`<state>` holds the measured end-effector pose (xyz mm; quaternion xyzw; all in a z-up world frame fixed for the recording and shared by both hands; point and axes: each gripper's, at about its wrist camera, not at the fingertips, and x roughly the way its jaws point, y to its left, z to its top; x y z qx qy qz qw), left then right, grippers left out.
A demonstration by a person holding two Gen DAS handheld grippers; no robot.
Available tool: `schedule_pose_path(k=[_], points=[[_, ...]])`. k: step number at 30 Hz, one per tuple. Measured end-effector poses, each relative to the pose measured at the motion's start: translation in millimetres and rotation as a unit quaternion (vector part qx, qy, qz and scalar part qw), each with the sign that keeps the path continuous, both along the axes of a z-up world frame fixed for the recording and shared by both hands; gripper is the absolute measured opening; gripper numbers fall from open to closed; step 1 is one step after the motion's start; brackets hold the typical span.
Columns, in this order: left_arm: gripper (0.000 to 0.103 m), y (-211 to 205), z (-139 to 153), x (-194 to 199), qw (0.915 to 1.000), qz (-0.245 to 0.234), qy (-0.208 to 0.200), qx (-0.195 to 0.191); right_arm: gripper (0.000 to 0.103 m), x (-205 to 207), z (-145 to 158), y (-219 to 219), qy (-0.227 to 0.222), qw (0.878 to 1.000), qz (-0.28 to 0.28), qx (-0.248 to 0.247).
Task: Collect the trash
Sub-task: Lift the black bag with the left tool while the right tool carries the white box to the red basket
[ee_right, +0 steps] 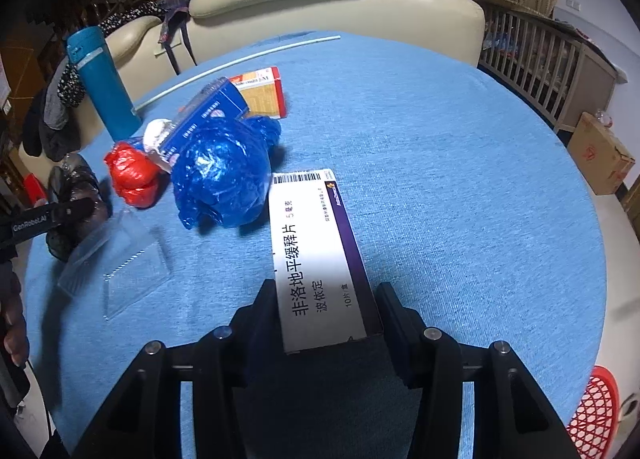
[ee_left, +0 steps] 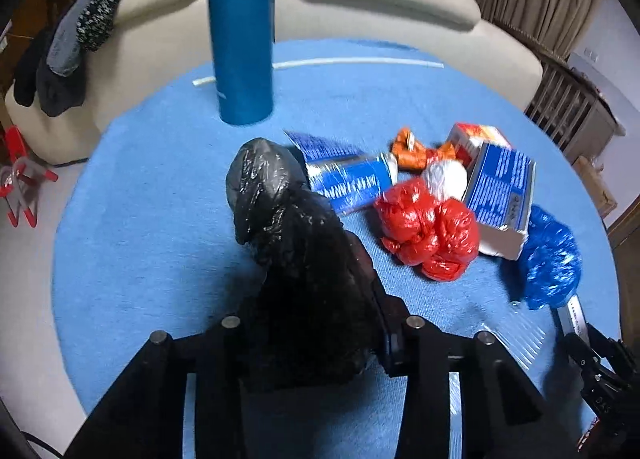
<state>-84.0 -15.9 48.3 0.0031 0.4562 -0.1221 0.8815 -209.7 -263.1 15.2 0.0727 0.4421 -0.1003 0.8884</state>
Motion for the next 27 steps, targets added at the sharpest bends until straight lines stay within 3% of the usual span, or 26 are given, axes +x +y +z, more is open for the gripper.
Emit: schedule_pose_path(k=[7,15,27], points=[[0.041,-1.3,35.0,-27.8,0.9988,-0.012,-0.046,-0.016,0.052,-15.0,16.8,0.0,-0.025,1.000,-0.011,0.003],[0.041,-42.6,67.8,-55.0,0.9931,-0.082,-0.078,-0.031,0.051,-52.9,44.8,-15.9,-0.065,0.997,-0.049,0.009],[0.041,-138.3,80.9,-111.1,0.9692,-0.225,-0.090,-0.042,0.050,-129.5,75.1,-68.4,-0.122,0.982,-0.138,0.038]])
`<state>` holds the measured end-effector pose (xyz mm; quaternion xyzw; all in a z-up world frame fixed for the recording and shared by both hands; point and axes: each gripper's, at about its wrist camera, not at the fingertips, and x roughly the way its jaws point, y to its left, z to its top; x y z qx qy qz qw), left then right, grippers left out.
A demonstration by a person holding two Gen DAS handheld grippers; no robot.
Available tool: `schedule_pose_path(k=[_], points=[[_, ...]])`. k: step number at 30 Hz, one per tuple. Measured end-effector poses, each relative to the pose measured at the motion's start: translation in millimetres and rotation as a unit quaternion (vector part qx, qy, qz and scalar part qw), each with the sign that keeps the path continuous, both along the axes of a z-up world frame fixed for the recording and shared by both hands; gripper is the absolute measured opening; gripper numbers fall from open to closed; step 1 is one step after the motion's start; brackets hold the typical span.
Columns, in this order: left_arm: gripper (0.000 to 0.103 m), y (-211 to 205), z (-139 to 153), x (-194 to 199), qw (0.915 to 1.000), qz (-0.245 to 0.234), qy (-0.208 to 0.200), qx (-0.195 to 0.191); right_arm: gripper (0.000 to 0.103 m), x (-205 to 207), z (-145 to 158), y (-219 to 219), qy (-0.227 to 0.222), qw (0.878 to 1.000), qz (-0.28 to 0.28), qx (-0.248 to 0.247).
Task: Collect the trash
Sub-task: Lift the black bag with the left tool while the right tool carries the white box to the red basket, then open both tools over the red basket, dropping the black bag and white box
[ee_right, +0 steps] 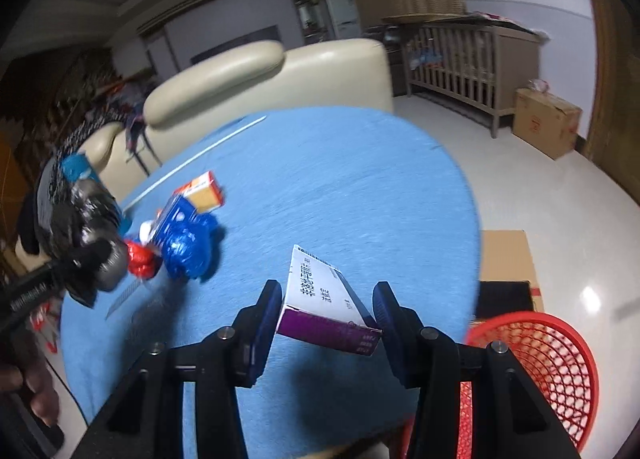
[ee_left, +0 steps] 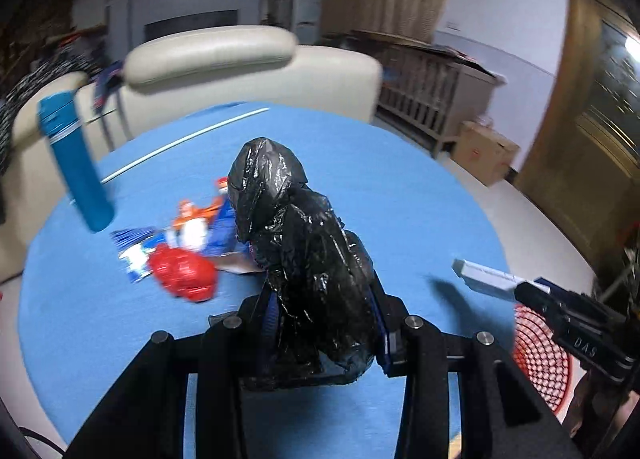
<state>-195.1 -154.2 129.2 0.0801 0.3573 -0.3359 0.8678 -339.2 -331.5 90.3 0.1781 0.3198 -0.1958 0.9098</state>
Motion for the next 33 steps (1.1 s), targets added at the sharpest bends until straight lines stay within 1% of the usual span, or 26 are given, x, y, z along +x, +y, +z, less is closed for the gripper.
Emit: schedule_pose_path(k=[4,7,11,13,18,20,23,26,28,30,31,33], points=[[0.041,-27.1,2.0,-18.3,0.9990,-0.044,-0.003,0.005,0.050,-19.9,10.7,-13.0,-0.016,1.000,-0.020,0.000],[0.041,-45.0,2.1,-33.5,0.9967,-0.081,-0.003,0.008,0.050,-35.6,15.8,-20.8,-0.019,0.999,-0.035,-0.006],[0.041,-69.3,1.3,-53.9,0.9914,-0.131,0.006,0.008,0.050,-66.2,19.3,-36.6,-0.009,0.997,-0.068,-0.018],[0.041,-83.3,1.4,-67.4,0.9871,-0.159,0.010,0.008,0.050,-81.5,17.8,-44.6,-0.001,0.996,-0.088,-0.020],[0.041,-117.0,2.8,-99.7,0.9732,-0.229,0.015,0.013,0.050,-124.5,3.4,-70.0,0.027,0.989,-0.143,-0.008],[0.041,-133.2,2.2,-115.5,0.9652,-0.260,0.018,0.017,0.050,-135.7,-3.8,-77.8,0.035,0.987,-0.156,0.002],[0.041,-148.3,-0.5,-134.1,0.9553,-0.294,0.027,0.023,0.050,-150.4,-13.8,-87.1,0.044,0.984,-0.175,0.013],[0.041,-165.1,-9.6,-152.6,0.9425,-0.329,0.047,0.034,0.051,-162.6,-24.5,-97.1,0.049,0.981,-0.184,0.035],[0.042,-175.9,-18.0,-155.6,0.9353,-0.346,0.055,0.048,0.054,-166.9,-31.7,-103.0,0.051,0.980,-0.186,0.057],[0.046,-189.0,-26.6,-162.7,0.9287,-0.360,0.060,0.063,0.073,-172.4,-37.0,-107.0,0.046,0.977,-0.193,0.073],[0.054,-191.2,-30.3,-162.3,0.9275,-0.362,0.062,0.069,0.074,-174.5,-37.1,-107.1,0.042,0.976,-0.200,0.076],[0.062,-199.9,-38.3,-161.0,0.9247,-0.365,0.072,0.079,0.074,-182.9,-37.6,-112.1,0.032,0.973,-0.215,0.081]])
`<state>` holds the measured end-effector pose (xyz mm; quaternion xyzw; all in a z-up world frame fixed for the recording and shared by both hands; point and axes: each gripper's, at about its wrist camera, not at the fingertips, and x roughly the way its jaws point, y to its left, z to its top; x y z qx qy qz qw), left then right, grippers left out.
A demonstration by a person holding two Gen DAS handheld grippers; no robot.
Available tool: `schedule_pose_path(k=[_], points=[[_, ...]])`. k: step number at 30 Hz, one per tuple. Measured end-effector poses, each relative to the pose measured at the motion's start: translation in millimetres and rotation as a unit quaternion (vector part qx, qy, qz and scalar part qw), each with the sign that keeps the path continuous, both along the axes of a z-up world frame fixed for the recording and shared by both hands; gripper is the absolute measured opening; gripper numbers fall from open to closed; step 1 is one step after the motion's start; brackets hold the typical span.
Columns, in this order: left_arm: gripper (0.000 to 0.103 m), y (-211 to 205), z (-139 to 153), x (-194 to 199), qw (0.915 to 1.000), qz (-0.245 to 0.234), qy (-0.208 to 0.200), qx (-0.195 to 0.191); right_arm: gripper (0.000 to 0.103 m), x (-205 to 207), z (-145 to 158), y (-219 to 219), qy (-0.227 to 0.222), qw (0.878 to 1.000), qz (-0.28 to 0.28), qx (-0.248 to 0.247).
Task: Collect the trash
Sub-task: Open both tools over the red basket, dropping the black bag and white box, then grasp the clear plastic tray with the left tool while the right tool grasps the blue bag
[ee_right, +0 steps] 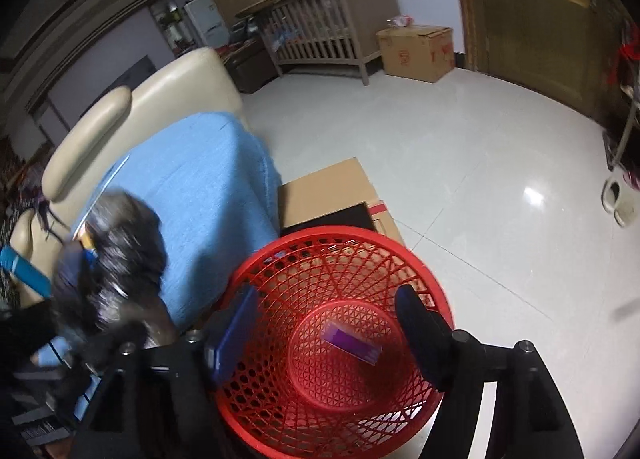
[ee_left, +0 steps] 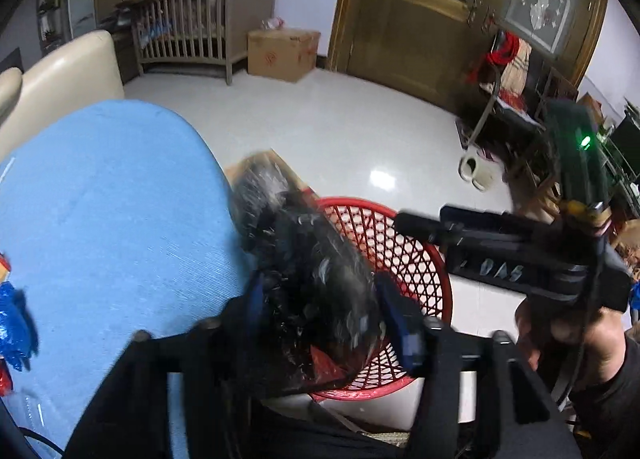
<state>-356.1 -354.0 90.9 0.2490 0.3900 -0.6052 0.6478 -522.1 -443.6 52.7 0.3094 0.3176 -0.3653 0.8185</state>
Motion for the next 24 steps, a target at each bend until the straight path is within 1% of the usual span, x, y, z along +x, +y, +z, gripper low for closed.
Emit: schedule_pose_path(k=[2,4,7,10,12,13,15,17,19,20,21,22,23,24], points=[[0.062,-1.2,0.0,2.2,1.0000,0.005,0.005,0.002,0.074,-6.2,2.9,-2.1,-0.002,1.000,-0.016,-0.006],[0.063,3.7,5.2,11.0,0.9998,0.015,0.007,-0.007,0.074,-17.1,3.6,-5.7,0.000,0.999,-0.034,-0.011],[0.067,17.5,13.8,28.6,0.9990,0.038,0.007,-0.021,0.074,-28.2,-3.0,-15.2,0.002,0.998,-0.055,0.006],[0.067,35.3,18.4,47.7,0.9969,0.071,0.004,-0.034,0.074,-34.9,-10.9,-16.8,0.006,0.997,-0.068,0.021],[0.068,53.8,22.7,65.1,0.9932,0.107,0.004,-0.045,0.074,-30.7,-10.7,-14.3,0.003,0.998,-0.064,0.019],[0.070,63.1,23.9,73.3,0.9914,0.121,0.003,-0.050,0.074,-25.8,-8.9,-11.6,-0.002,0.998,-0.057,0.017],[0.071,91.3,26.4,94.9,0.9846,0.165,-0.003,-0.056,0.074,-12.3,-5.5,-6.3,-0.006,0.999,-0.040,0.010],[0.072,113.3,26.6,111.3,0.9778,0.201,-0.008,-0.058,0.074,10.9,-0.8,3.7,-0.008,1.000,-0.009,0.001],[0.072,141.4,26.0,129.4,0.9676,0.245,-0.011,-0.060,0.074,38.3,2.0,14.8,-0.008,1.000,0.026,0.001],[0.072,158.3,25.3,139.5,0.9612,0.269,-0.014,-0.061,0.074,48.1,3.9,19.5,-0.009,0.999,0.039,0.001],[0.072,166.4,23.9,144.2,0.9572,0.282,-0.017,-0.061,0.074,62.6,6.7,26.9,-0.012,0.998,0.058,-0.002],[0.073,181.4,22.4,152.5,0.9505,0.304,-0.021,-0.060,0.074,75.4,9.6,34.8,-0.013,0.997,0.074,-0.005],[0.073,190.6,19.2,157.0,0.9462,0.317,-0.023,-0.059,0.074,88.7,12.0,42.2,-0.014,0.996,0.091,-0.007],[0.074,207.5,16.2,165.9,0.9392,0.338,-0.026,-0.057,0.074,101.9,13.8,49.5,-0.015,0.994,0.108,-0.008]])
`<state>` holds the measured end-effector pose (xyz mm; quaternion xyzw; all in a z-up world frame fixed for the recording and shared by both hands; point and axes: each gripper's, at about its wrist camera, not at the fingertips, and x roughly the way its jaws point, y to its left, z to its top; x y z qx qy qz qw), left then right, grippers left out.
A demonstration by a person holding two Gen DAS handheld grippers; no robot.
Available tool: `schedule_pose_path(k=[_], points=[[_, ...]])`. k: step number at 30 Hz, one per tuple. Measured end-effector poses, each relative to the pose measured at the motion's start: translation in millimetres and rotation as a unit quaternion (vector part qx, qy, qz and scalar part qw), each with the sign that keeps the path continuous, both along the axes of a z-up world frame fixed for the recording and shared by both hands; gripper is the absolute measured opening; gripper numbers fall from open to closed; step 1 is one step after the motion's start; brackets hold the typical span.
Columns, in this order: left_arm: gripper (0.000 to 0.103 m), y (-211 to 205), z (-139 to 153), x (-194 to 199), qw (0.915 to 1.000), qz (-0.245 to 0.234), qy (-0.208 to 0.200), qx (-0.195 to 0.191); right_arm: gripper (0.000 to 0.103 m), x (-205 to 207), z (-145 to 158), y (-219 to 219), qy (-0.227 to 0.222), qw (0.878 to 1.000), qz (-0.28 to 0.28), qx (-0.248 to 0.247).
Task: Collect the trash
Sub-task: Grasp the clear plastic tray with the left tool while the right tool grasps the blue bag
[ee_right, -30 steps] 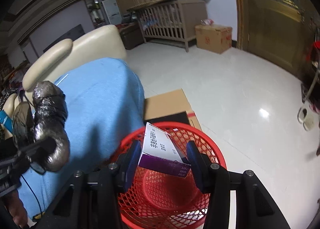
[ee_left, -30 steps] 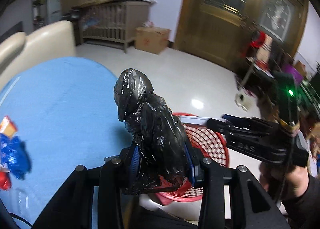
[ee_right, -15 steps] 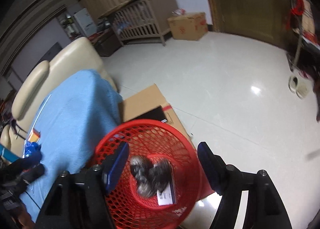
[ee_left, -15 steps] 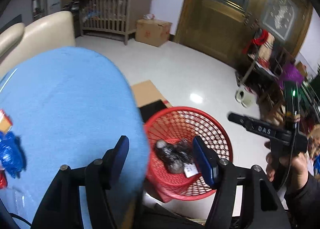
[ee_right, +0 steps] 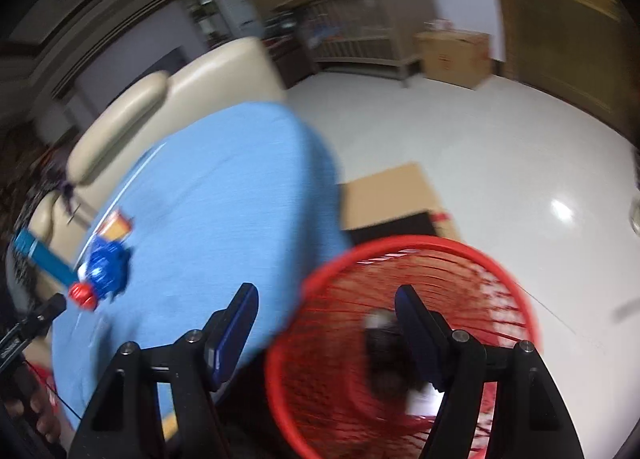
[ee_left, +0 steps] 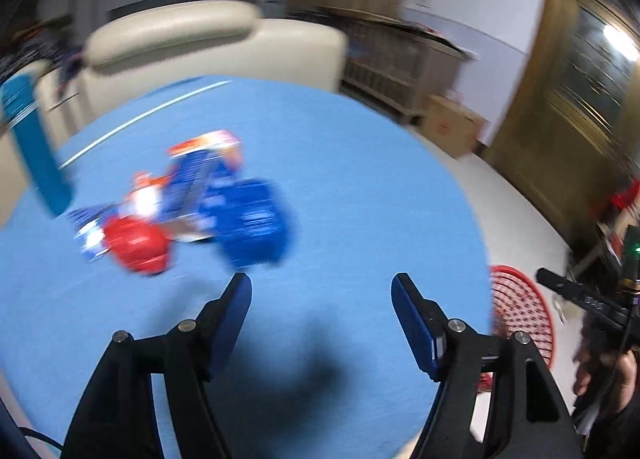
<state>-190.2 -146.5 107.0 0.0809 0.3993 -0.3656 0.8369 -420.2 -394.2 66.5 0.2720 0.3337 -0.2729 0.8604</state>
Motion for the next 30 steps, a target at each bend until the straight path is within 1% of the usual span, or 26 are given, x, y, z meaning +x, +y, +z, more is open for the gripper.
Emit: schedule_pose_path(k=[3,6,9,12,14,15,17,21,25,30], points=[[0.074,37.4,-7.6,17.8,0.9987,0.050,0.001,0.006,0.074,39.3,3.3,23.2,0.006,0.999,0.052,-0.009],[0.074,67.5,-18.2,35.0,0.9962,0.086,0.015,0.001,0.075,85.3,7.6,53.5,0.006,0.993,0.112,-0.020],[0.074,83.7,-24.6,42.3,0.9940,0.107,0.022,-0.001,0.080,126.2,14.2,83.7,0.004,0.987,0.157,-0.035],[0.074,91.3,-28.5,41.4,0.9930,0.115,0.024,-0.001,0.081,166.7,18.2,111.0,0.003,0.979,0.199,-0.046],[0.074,94.4,-30.9,40.6,0.9927,0.118,0.024,-0.001,0.083,191.1,17.5,126.0,0.005,0.974,0.221,-0.046],[0.074,97.0,-34.9,42.9,0.9925,0.119,0.025,-0.003,0.083,201.0,17.4,129.8,0.006,0.973,0.226,-0.044],[0.074,102.8,-33.8,41.7,0.9924,0.120,0.025,-0.005,0.083,224.8,13.6,138.4,0.010,0.971,0.235,-0.042],[0.074,105.2,-32.3,43.8,0.9924,0.120,0.027,-0.011,0.083,258.9,0.8,144.8,0.025,0.971,0.234,-0.031],[0.074,106.3,-33.7,48.0,0.9923,0.119,0.030,-0.012,0.083,281.6,-14.5,152.7,0.047,0.969,0.241,-0.028],[0.074,99.2,-34.5,52.0,0.9933,0.111,0.029,-0.010,0.083,300.3,-31.9,155.0,0.072,0.967,0.245,-0.025]])
